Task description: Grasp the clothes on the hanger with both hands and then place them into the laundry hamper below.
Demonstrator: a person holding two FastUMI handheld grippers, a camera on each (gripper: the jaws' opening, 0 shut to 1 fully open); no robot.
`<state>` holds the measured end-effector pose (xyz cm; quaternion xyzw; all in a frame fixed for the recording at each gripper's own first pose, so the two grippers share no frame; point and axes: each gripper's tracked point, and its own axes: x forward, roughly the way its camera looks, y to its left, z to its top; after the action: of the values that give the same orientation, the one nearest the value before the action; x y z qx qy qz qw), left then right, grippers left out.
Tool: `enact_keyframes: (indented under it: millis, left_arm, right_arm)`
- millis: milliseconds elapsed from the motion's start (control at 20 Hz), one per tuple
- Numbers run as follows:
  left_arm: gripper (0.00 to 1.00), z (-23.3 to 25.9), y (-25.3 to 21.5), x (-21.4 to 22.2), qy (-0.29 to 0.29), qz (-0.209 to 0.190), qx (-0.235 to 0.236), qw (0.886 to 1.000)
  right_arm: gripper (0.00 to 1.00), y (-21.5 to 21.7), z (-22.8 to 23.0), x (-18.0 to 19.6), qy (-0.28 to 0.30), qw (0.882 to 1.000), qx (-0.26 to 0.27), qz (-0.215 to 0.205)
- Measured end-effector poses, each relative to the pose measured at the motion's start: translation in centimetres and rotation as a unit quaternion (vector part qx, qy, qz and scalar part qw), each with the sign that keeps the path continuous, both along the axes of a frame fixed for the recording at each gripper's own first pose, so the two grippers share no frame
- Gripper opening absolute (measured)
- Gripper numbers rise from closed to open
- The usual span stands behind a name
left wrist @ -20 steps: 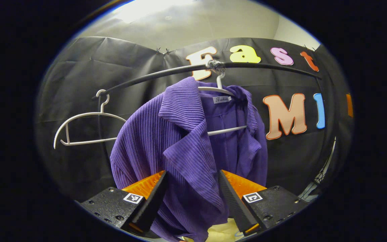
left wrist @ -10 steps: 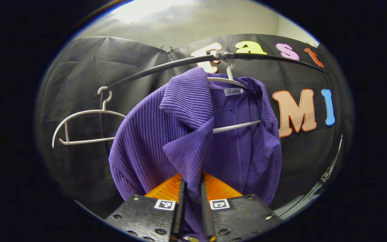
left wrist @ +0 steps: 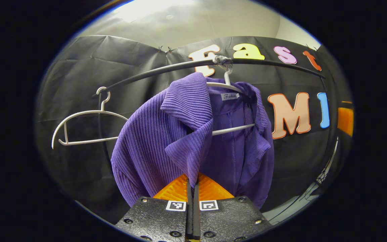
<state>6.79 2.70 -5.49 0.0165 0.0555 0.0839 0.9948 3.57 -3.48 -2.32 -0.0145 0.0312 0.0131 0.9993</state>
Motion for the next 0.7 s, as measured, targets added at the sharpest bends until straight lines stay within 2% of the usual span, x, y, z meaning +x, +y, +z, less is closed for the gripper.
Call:
enact_keyframes:
  millis: [200,700]
  left_arm:
    - [0.00,2.4,-0.2,-1.3,-0.018,-0.009,-0.005,1.000]
    - [0.00,7.5,3.6,-4.4,-0.054,0.037,-0.003,0.998]
  right_arm:
    - [0.94,1.5,-1.4,1.5,0.013,0.999,0.004,0.032]
    - [0.96,6.7,-4.6,5.2,0.033,0.995,0.009,0.089]
